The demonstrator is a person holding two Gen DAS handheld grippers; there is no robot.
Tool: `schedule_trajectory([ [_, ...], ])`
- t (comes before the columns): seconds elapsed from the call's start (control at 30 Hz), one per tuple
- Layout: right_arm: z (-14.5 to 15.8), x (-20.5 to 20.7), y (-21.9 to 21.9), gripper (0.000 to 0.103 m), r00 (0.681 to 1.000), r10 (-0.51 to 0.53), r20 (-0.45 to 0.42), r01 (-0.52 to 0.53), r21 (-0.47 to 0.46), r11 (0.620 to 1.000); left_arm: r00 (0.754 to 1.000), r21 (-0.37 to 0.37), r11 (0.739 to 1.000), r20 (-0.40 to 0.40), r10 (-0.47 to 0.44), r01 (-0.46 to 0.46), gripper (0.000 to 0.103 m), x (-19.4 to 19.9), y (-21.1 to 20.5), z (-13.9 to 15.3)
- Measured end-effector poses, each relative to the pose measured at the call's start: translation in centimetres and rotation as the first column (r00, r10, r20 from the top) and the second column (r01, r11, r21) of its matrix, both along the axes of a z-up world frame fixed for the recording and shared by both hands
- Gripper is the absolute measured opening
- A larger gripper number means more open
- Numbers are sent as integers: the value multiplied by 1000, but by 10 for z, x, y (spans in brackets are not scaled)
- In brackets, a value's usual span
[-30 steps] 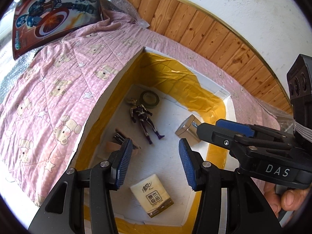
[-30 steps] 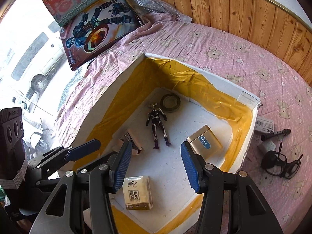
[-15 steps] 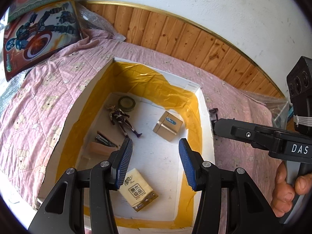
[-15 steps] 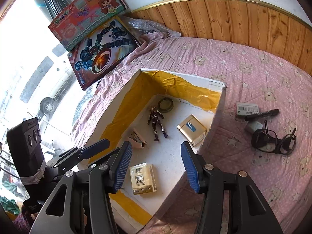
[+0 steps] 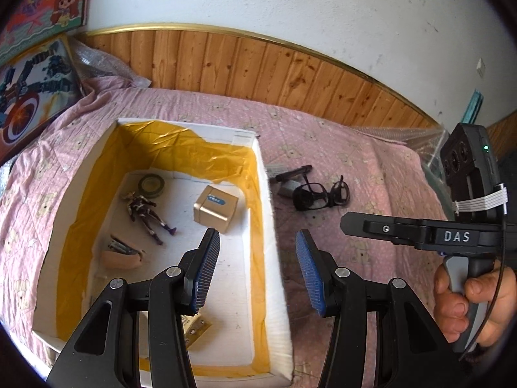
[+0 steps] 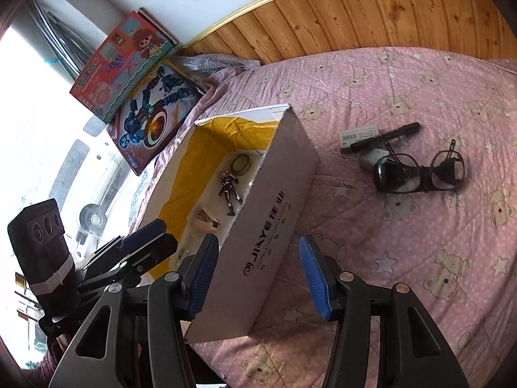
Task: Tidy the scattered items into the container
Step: 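Move both tools back toward the black marker and glasses on the bedspread, then grasp the black marker with the left tool while the right tool grasps the black glasses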
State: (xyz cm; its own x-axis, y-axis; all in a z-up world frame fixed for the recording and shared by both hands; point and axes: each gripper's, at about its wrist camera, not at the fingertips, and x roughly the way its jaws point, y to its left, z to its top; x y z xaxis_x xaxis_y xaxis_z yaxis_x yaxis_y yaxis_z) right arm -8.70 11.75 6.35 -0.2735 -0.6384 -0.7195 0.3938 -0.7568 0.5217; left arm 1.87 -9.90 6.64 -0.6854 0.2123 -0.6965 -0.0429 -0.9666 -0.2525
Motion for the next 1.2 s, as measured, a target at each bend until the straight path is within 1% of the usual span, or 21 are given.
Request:
schedule_trajectory([
  [0.13, -17, -9, 32, 54, 995, -84, 50, 87, -50, 995, 999, 3, 999, -8, -41, 41, 52, -8, 25, 9],
  [0.23, -35, -17, 54, 54, 985, -146, 95, 153, -73, 986, 997, 0, 997, -4, -76, 76, 52, -17, 45, 12],
  [0.33, -54, -27, 77, 54, 967, -202, 158, 220, -107, 970, 995, -2, 995, 9, -104, 104, 52, -31, 63, 13],
  [0.43, -71, -36, 99, 54, 937, -261, 231, 301, -158, 940, 990, -3, 991, 25, -136, 136, 52, -51, 80, 17],
  [0.5, -82, -42, 113, 57, 908, -302, 290, 366, -199, 909, 987, -18, 987, 29, -158, 158, 52, -68, 92, 21],
  [0.57, -95, -48, 127, 62, 867, -345, 360, 443, -240, 864, 983, -37, 983, 46, -178, 179, 52, -87, 103, 24],
  [0.6, -102, -52, 133, 65, 841, -363, 401, 484, -259, 836, 982, -43, 982, 51, -180, 182, 52, -97, 107, 25],
  [0.67, -115, -60, 143, 68, 784, -398, 476, 564, -280, 777, 981, -51, 981, 54, -186, 189, 52, -112, 113, 27],
  [0.73, -126, -69, 150, 72, 736, -423, 529, 626, -291, 724, 979, -57, 979, 60, -193, 196, 52, -126, 119, 27],
  [0.8, -138, -79, 153, 74, 688, -444, 573, 677, -286, 678, 976, -64, 976, 67, -205, 210, 52, -140, 125, 26],
  [0.87, -147, -91, 152, 74, 659, -453, 601, 705, -283, 650, 971, -81, 970, 83, -223, 229, 52, -154, 131, 23],
  [0.93, -155, -103, 147, 74, 635, -460, 621, 724, -269, 635, 970, -103, 967, 106, -221, 231, 52, -169, 135, 16],
  [1.03, -162, -122, 134, 74, 625, -476, 619, 729, -245, 639, 974, -146, 969, 132, -181, 200, 52, -194, 133, 5],
  [1.07, -164, -128, 130, 74, 627, -481, 613, 729, -243, 640, 977, -149, 972, 137, -164, 184, 52, -202, 130, 1],
  [1.17, -162, -140, 121, 74, 641, -503, 580, 726, -243, 644, 975, -143, 974, 161, -155, 179, 52, -224, 125, -13],
  [1.2, -161, -142, 120, 62, 652, -511, 560, 716, -236, 657, 973, -151, 972, 171, -153, 179, 52, -230, 125, -19],
])
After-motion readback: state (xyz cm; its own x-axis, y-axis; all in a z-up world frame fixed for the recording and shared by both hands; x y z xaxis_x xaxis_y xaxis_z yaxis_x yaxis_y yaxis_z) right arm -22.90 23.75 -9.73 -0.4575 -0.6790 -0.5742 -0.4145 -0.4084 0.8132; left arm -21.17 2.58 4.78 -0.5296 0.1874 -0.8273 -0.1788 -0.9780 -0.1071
